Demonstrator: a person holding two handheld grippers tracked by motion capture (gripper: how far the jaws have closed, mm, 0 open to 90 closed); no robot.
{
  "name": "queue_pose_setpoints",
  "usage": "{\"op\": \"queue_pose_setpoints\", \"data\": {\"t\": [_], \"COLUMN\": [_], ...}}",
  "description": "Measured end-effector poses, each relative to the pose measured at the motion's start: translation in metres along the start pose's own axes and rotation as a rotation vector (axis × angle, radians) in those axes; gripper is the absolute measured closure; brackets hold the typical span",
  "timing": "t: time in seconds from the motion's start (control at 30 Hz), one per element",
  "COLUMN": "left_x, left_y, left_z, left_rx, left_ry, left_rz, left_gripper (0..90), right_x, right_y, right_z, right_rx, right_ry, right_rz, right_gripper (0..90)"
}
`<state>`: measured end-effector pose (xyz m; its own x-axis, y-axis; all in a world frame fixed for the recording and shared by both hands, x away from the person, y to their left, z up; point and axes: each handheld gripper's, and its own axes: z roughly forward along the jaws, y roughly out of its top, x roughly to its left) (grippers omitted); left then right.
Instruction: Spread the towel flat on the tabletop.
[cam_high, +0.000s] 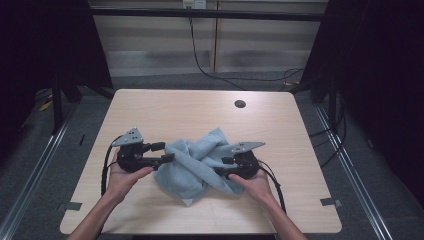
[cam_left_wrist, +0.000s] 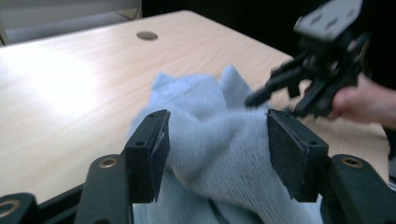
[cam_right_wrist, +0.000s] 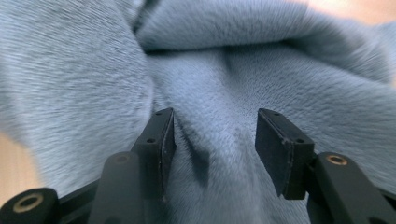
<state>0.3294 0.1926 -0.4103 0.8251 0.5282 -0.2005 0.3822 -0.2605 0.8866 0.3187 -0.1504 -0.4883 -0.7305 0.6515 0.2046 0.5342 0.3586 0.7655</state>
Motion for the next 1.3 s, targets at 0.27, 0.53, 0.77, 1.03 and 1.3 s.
{"op": "queue_pose_setpoints", "data": {"t": [0.27, 0.53, 0.77, 1.03, 1.3], "left_x": [0.016, -0.010, -0.046, -0.025, -0.006], "left_y": [-0.027, -0.057, -0.074, -0.068, -0.058], "left_z": [0.032, 0.026, 0.004, -0.023, -0.045], "left_rx": [0.105, 0.195, 0.181, 0.119, 0.050], "left_ry": [0.009, -0.062, -0.108, -0.064, -0.052], "left_rz": [-0.026, -0.013, 0.019, -0.005, -0.047], "left_gripper": [46.1, 65.5, 55.6, 37.5, 35.1], "right_x": [0.006, 0.004, 0.003, 0.009, 0.001], "right_y": [-0.003, 0.000, 0.003, 0.010, 0.025], "right_z": [0.002, -0.017, -0.009, 0.004, 0.011], "right_rx": [0.015, -0.058, -0.065, -0.064, -0.077], "right_ry": [0.026, -0.028, -0.040, -0.024, -0.030], "right_rz": [-0.008, 0.028, 0.034, 0.020, 0.022], "right_gripper": [84.7, 84.8, 84.8, 84.8, 84.8]}}
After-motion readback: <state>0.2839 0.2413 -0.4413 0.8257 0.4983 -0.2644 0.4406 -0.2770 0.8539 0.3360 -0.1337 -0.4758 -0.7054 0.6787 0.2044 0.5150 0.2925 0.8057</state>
